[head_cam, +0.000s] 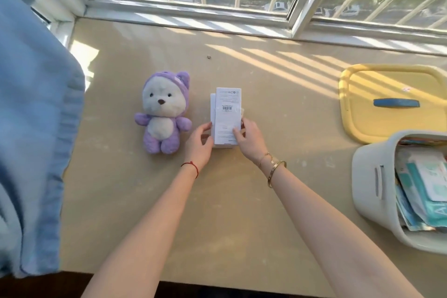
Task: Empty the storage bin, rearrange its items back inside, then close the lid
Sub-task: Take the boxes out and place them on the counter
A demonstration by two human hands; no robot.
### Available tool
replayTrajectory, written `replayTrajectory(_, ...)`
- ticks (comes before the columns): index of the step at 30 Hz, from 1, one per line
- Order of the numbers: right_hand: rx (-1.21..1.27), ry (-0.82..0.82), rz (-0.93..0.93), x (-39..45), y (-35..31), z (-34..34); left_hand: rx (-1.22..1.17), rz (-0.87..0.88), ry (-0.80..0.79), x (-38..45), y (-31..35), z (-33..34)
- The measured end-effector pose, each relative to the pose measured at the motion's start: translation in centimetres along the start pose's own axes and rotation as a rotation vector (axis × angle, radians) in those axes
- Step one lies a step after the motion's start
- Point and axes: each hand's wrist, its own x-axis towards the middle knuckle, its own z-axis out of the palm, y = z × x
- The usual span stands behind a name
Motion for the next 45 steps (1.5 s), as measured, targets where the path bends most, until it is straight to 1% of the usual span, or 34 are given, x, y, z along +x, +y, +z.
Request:
replayTrajectory(4, 0.015, -0.012, -0.008, 0.1, 0.0, 0.4, -0.041, -0.043, 0.033, -0.3, 0.9, 0.4)
replayTrajectory(6, 0.007, -0.026, -0.021, 0.2, -0.3, 0.5, -0.022, -0.038, 0.045, -0.3, 1.1, 0.4)
replayTrajectory(13, -0.093, -0.050, -0.024, 0.3, -0.7, 0.5, 0.155, 0.065, 0.030, 0.1, 0.9, 0.0)
replayTrajectory(15, -0.146, -0.023, -0.021, -0.2, -0.9, -0.3, 0.252, 0.119, 0.058, -0.2, 1.1, -0.4)
replayTrajectory(18, -0.303, 0.062, -0.067, -2.0, -1.1, -2.5, 0.364, 0.234, 0.098, -1.9, 1.9, -1.7)
replayTrajectory(21, -0.405, 0.144, -0.168, -5.1, -1.4, -5.1, 0.476, 0.381, 0.130, -4.5, 3.3, -3.4)
replayTrajectory(24, -0.426, 0.236, -0.265, -9.2, -1.6, -7.5, 0.554, 0.487, 0.167, -8.0, 4.9, -4.6)
replayTrajectory(29, -0.447, 0.323, -0.310, -17.1, -1.5, -10.5, 0.644, 0.651, 0.193, -14.2, 7.3, -5.6)
replayTrajectory(38, -0.429, 0.441, -0.308, -27.8, 1.4, -15.0, 0.716, 0.751, 0.203, -23.4, 10.1, -3.9)
replayTrajectory(45, -0.418, 0.482, -0.274, -33.7, 6.4, -20.4, 0.730, 0.792, 0.226, -28.8, 12.1, 1.6)
